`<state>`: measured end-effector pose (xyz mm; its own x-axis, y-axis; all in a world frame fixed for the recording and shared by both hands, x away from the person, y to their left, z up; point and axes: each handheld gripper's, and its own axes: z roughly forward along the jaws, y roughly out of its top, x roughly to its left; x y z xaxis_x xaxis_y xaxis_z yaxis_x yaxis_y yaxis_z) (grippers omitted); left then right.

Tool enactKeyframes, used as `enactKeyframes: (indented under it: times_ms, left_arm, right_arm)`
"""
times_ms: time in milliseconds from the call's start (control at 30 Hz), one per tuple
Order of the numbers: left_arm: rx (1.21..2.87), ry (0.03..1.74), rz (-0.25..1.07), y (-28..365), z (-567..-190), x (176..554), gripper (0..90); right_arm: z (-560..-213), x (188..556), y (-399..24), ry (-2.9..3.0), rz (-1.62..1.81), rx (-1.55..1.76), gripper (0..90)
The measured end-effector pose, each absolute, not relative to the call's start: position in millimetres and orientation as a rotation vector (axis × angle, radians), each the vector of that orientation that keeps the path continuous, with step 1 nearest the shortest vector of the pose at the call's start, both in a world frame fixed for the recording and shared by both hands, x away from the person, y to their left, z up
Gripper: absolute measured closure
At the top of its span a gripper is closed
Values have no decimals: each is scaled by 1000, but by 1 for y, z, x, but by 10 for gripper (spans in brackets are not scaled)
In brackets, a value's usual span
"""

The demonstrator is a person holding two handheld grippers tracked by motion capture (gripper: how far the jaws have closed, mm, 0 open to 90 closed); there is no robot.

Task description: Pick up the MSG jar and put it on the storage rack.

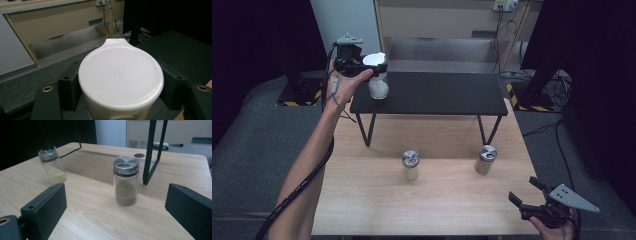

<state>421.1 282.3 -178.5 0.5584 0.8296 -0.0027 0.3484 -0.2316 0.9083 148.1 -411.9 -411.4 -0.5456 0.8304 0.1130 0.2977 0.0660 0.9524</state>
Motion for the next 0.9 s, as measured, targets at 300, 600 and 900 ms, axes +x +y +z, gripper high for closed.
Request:
enactKeyframes:
  times_ms: [300,600,900]
  left_arm:
    - [1810,973,617,284,-188,425,296]
    - [1820,973,608,283,-191,428,296]
    - [1817,976,603,284,-195,429,296]
  right_arm:
    - [-411,148,-412,1882,1495,1122,43]
    - [-411,149,-412,1884,1495,1123,43]
    - [-412,149,-413,1886,1497,1123,43]
